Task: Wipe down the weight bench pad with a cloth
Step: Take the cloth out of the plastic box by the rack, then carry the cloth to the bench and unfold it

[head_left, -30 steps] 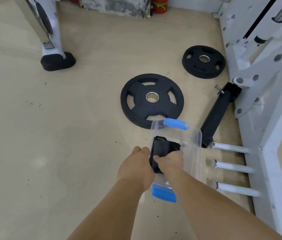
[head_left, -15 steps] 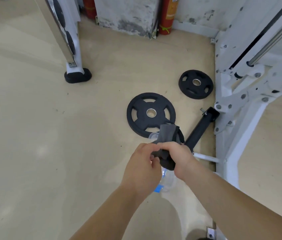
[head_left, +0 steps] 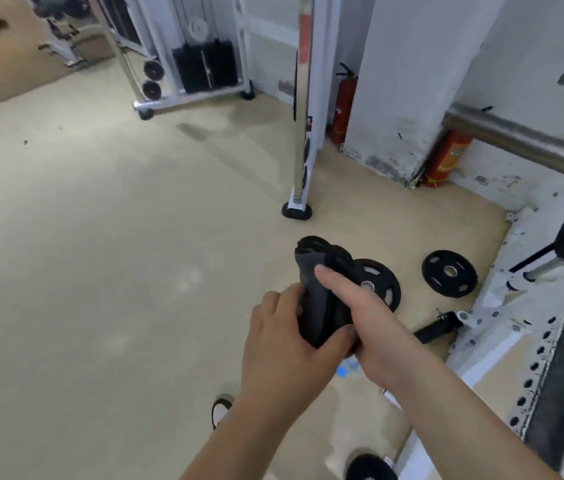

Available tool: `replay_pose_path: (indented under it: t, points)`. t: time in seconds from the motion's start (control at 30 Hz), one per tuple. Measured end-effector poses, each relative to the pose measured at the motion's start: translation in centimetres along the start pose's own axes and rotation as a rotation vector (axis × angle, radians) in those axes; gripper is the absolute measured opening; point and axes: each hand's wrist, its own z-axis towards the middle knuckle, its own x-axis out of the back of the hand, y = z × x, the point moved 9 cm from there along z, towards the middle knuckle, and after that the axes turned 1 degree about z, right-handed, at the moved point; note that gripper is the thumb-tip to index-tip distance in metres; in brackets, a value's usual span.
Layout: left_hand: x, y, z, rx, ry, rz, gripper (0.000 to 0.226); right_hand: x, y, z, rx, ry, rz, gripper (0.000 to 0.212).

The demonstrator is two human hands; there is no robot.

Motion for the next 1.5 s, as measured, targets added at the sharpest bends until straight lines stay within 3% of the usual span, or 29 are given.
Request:
replay_pose_path:
  t: [0.1,0.2,0.33,0.57,0.7,0.87,0.97,1.1,1.2,1.33,1.5]
  points:
    - [6.2,-0.7,-7.7,0.094,0.116,-0.118,0.057,-5.5,0.2,-7.3,-0.014,-0.154,-0.144,0.046]
    - [10.9,-3.1,-16.4,0.223,0.165,-0.390,0.060,-10.7,2.7,-14.1,-0.028,-0.336,-0.298,0.043]
    - [15.4,-7.8,-29.1,0.303,0.294,-0.568,0.040,-16.3,8.2,-22.4,-0.011,-0.534,-0.464,0.051]
    - [18.9,-18.4,-54.6,0.504,0.603,-0.735,0.014,-26.1,24.1,-36.3,-0.029,-0.730,-0.675,0.034]
    - [19.9,-23.2,-70.7,0.605,0.801,-0.802,0.018,-30.9,35.0,-44.7,-0.059,-0.758,-0.722,0.039]
    - [19.4,-24.1,-86.7,0.642,1.028,-0.892,0.019,-34.0,46.4,-54.4,-0.047,-0.865,-0.882,0.041]
    - [17.5,-23.0,-93.8,0.672,1.170,-0.944,0.021,-35.3,50.4,-60.4,0.073,-0.991,-1.017,0.032]
    - [13.6,-21.2,-101.9,0.759,1.444,-1.011,0.022,-36.1,54.0,-67.3,0.452,-1.163,-1.270,0.056]
    - [9.4,-19.8,-106.7,0.821,1.605,-1.039,0.017,-35.2,56.3,-72.6,0.687,-1.327,-1.290,0.030]
    - [3.6,-17.8,-112.8,0.919,1.734,-1.052,0.015,-31.3,60.6,-80.2,0.375,-1.607,-1.212,0.023]
    - [-4.7,-15.7,-121.7,0.977,1.814,-1.163,0.014,-25.2,66.7,-89.4,0.096,-1.741,-1.263,0.030]
